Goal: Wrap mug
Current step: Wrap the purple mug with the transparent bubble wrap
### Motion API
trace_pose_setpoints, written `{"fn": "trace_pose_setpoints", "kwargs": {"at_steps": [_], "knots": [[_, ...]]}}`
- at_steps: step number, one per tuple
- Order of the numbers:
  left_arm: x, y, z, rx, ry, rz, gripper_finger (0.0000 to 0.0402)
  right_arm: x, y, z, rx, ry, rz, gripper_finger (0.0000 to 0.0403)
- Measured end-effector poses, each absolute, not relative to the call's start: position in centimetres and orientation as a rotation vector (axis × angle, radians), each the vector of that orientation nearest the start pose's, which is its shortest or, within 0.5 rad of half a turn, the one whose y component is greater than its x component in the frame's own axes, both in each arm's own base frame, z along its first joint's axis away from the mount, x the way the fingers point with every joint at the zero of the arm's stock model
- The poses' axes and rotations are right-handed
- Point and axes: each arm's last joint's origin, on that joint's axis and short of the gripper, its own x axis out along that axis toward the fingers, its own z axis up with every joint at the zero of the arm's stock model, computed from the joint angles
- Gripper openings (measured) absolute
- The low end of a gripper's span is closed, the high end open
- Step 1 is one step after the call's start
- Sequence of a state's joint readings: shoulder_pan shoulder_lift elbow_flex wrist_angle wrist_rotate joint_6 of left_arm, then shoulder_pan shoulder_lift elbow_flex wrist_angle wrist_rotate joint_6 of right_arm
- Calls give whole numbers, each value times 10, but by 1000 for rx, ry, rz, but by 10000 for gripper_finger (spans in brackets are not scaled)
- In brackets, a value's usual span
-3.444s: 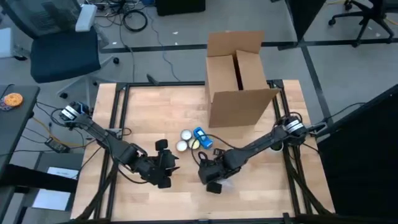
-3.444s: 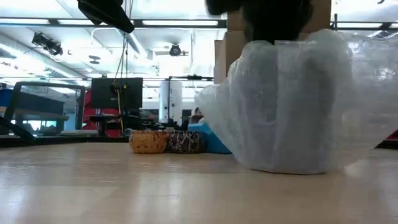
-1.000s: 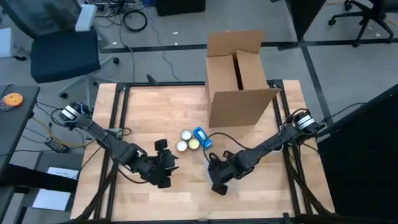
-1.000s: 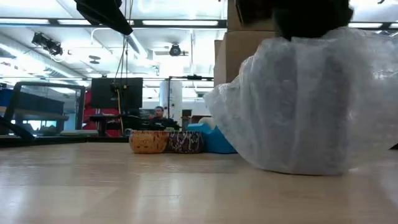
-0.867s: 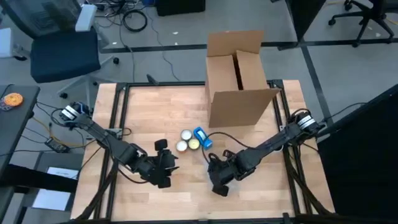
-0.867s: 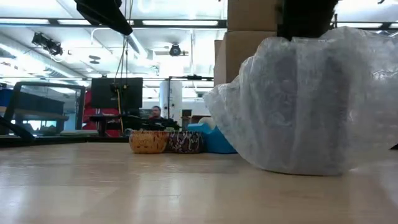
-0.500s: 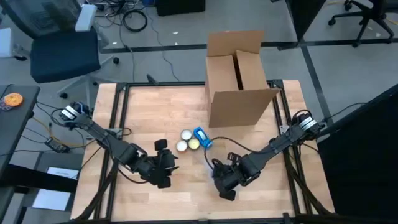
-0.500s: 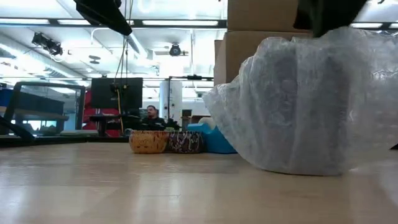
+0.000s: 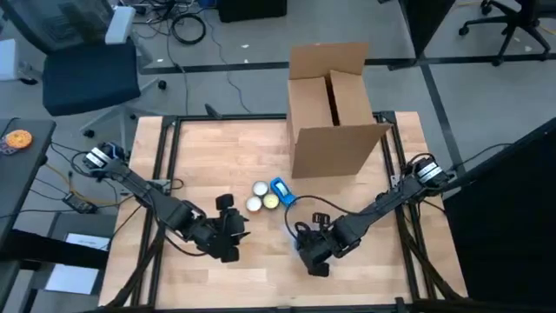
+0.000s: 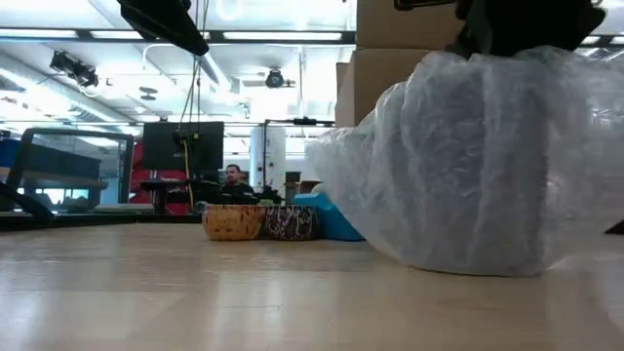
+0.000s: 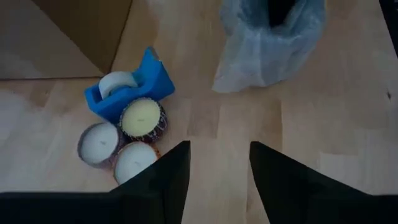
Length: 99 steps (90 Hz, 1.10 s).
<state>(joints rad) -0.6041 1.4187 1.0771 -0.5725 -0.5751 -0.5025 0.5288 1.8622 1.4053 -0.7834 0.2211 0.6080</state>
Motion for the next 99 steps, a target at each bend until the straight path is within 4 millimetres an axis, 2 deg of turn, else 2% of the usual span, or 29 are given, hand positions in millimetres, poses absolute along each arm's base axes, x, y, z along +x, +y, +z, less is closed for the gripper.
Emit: {"fn": "trace_pose_setpoints", "kwargs": {"at_steps": [24,54,65,87,99], "knots": [[252,-153,264,35,683,197,153,343,163,212,75,1129,-62,0],[262,-160,253,40,680,180,153,359,156,185,102,1209,6,0],[272,-163,240,53,701,164,153,359,155,185,104,1211,4,0],[297,-166,202,97,793,94,153,362,155,184,82,1169,-38,0],[306,-166,189,99,814,80,153,365,152,185,95,1147,-37,0]]}}
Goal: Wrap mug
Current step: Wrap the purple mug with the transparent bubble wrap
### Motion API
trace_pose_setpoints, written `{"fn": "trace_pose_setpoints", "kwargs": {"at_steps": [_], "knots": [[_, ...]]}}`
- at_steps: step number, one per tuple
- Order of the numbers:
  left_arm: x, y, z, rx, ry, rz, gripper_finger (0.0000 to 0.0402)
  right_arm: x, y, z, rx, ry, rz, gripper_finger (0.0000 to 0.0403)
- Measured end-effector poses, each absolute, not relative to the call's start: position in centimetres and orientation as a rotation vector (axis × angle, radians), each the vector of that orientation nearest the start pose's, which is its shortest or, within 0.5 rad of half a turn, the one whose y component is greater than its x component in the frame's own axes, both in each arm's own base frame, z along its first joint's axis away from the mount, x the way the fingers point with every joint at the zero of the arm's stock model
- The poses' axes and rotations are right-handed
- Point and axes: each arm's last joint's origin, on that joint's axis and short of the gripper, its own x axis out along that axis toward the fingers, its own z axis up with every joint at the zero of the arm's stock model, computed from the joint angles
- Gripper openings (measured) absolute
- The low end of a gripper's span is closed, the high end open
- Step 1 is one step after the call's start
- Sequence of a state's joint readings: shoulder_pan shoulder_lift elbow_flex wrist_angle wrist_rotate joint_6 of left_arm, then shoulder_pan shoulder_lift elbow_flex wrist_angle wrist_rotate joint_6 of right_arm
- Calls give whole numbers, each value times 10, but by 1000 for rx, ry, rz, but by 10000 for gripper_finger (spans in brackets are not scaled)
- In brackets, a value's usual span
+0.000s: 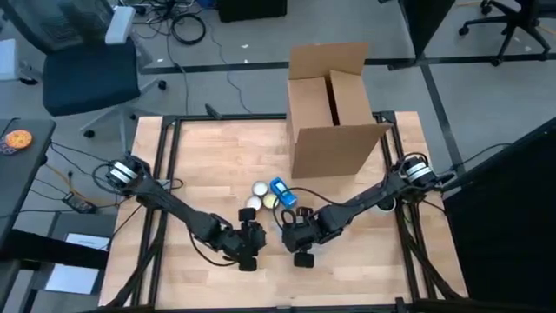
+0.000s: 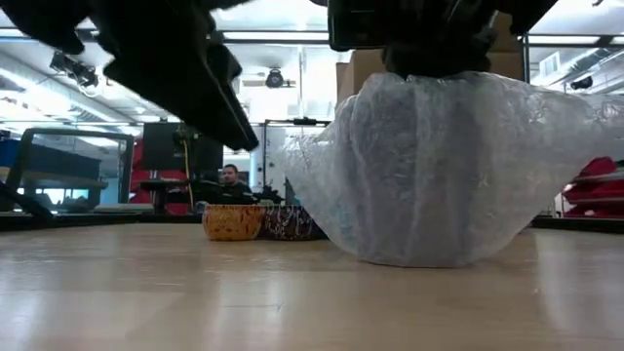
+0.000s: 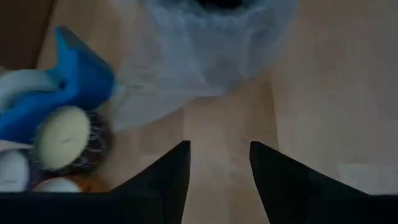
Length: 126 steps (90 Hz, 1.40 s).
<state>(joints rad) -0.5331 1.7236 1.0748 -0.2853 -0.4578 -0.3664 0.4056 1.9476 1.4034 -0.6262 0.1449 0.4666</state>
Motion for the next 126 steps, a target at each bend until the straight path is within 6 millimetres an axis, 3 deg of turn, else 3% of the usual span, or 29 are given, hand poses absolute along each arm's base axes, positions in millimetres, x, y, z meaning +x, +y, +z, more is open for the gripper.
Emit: {"fn": "trace_pose_setpoints", "kwargs": {"at_steps": [16,34,50,59,86,101,126], "knots": [[309,-164,183,91,827,80,153,362,149,196,78,1194,-9,0],[309,-164,183,87,828,74,153,351,147,260,22,1172,-36,0],[309,-164,183,83,829,71,153,347,153,276,87,1141,-23,0],[309,-164,183,82,829,72,153,347,156,266,101,1175,3,0],[312,-166,186,54,794,54,153,343,150,209,115,1216,14,0],[313,-165,186,52,799,53,153,343,140,197,129,1220,-5,0],[313,-165,186,51,798,53,153,349,135,196,144,1189,-16,0]]}}
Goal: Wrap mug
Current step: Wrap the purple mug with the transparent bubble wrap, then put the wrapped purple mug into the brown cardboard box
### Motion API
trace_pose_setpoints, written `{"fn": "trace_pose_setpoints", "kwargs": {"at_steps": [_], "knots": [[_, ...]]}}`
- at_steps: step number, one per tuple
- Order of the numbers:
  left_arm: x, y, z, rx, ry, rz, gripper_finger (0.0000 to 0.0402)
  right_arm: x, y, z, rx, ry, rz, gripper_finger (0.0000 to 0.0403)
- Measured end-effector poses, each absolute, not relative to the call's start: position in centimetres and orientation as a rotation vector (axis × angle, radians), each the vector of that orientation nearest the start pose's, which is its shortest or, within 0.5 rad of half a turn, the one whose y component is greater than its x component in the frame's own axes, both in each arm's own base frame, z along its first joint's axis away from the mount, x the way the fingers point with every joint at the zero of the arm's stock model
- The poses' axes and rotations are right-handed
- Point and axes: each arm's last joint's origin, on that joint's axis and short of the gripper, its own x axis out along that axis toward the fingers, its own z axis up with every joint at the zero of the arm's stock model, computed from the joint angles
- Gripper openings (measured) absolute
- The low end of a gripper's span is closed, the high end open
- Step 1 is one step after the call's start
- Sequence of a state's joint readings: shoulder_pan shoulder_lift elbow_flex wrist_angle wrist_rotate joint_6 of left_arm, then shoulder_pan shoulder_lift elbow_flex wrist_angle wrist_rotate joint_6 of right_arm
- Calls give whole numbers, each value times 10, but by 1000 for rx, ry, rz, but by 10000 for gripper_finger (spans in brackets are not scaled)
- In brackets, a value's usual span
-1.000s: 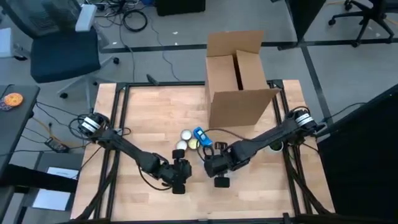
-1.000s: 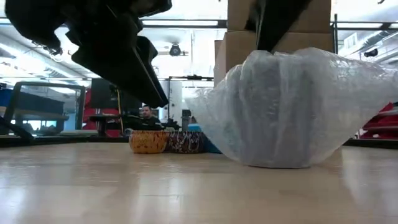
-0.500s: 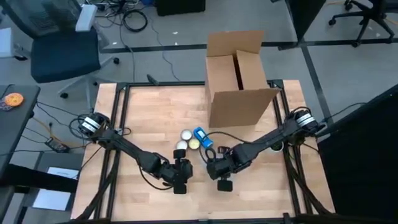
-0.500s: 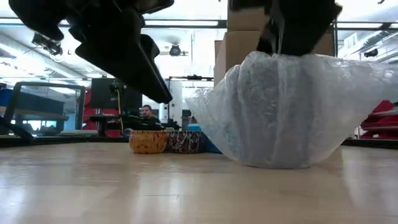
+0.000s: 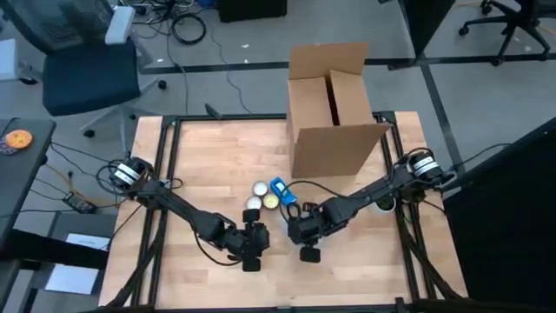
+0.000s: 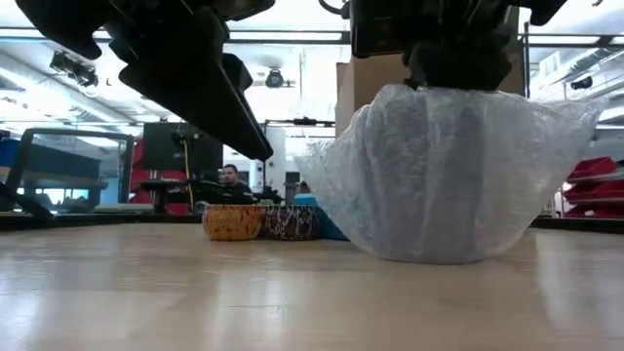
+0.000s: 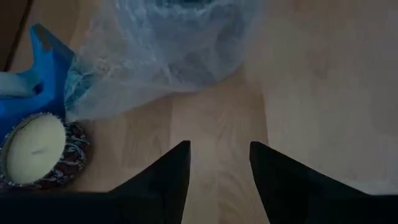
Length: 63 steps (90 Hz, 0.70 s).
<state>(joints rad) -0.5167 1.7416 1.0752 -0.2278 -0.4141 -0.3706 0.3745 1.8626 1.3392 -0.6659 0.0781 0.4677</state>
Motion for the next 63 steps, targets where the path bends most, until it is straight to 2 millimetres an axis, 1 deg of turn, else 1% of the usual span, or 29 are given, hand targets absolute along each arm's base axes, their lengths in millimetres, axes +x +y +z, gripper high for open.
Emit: {"fn": "trace_pose_setpoints", "kwargs": {"at_steps": [11,21,26,36,44,54,63], "knots": [[313,-165,186,51,798,53,153,350,134,197,116,1182,-3,0],[313,-164,186,52,799,53,153,351,136,209,63,1190,-20,0],[313,-164,186,52,799,53,153,351,138,220,17,1189,-37,0],[313,-164,186,54,800,53,153,350,143,247,-41,1187,-57,0],[313,-164,186,53,800,53,153,352,147,267,-47,1160,-58,0],[313,-164,186,54,800,53,153,355,155,294,-48,1071,-36,0],[313,-164,186,54,801,53,153,355,163,310,-18,1024,-8,0]]}}
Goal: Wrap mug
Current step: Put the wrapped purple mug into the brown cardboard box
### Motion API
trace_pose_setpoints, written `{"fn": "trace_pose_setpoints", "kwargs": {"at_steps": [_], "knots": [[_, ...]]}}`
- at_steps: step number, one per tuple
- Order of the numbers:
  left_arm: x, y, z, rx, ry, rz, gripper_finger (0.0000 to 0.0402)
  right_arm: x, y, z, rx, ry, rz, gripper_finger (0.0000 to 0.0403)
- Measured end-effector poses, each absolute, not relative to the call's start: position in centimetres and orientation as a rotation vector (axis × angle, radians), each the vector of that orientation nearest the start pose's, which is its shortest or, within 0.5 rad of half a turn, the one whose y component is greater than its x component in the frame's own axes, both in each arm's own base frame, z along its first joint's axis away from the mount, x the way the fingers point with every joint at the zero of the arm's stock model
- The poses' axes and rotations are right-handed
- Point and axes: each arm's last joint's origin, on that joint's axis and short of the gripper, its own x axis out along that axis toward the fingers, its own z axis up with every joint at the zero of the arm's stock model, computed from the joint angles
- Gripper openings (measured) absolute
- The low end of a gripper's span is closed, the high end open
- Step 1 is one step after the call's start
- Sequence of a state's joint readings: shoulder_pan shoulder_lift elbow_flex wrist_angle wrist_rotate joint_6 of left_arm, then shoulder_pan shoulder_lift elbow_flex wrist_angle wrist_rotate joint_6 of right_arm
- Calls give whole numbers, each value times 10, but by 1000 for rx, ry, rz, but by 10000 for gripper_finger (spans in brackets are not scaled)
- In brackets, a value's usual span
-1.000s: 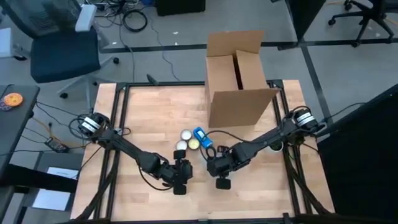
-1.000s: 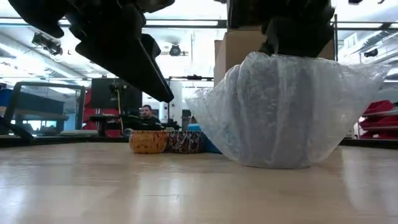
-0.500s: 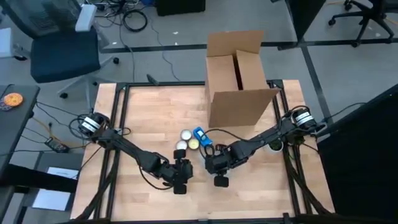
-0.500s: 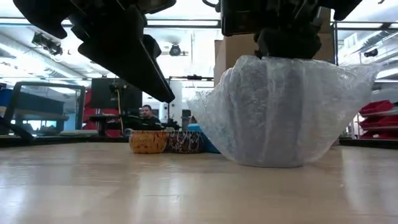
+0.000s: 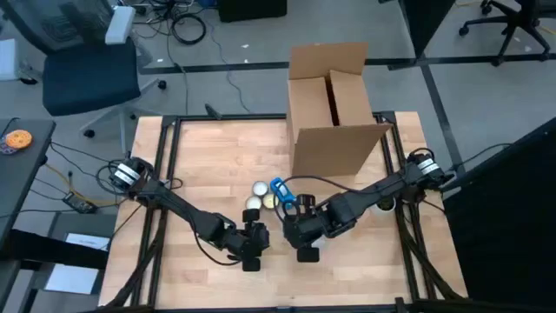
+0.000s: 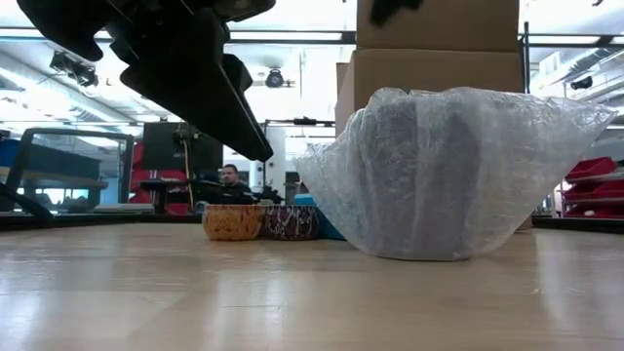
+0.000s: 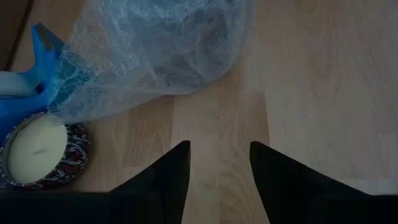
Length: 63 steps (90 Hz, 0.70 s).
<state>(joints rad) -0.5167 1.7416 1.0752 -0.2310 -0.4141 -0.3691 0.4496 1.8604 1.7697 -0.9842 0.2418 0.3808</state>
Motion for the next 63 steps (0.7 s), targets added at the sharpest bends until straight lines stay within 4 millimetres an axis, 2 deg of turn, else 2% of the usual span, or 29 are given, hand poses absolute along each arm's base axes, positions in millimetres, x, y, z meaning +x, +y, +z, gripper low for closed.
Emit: {"fn": "trace_pose_setpoints", "kwargs": {"at_steps": [11,21,29,45,63], "knots": [[313,-164,186,54,801,53,153,350,176,317,17,1019,64,0],[313,-164,186,54,800,53,153,344,190,313,16,1045,113,3],[313,-164,186,55,800,53,153,344,200,305,13,1068,121,20],[313,-164,186,56,800,52,153,348,209,282,-23,1142,124,96],[313,-164,186,57,800,53,153,356,200,251,-210,1258,43,197]]}}
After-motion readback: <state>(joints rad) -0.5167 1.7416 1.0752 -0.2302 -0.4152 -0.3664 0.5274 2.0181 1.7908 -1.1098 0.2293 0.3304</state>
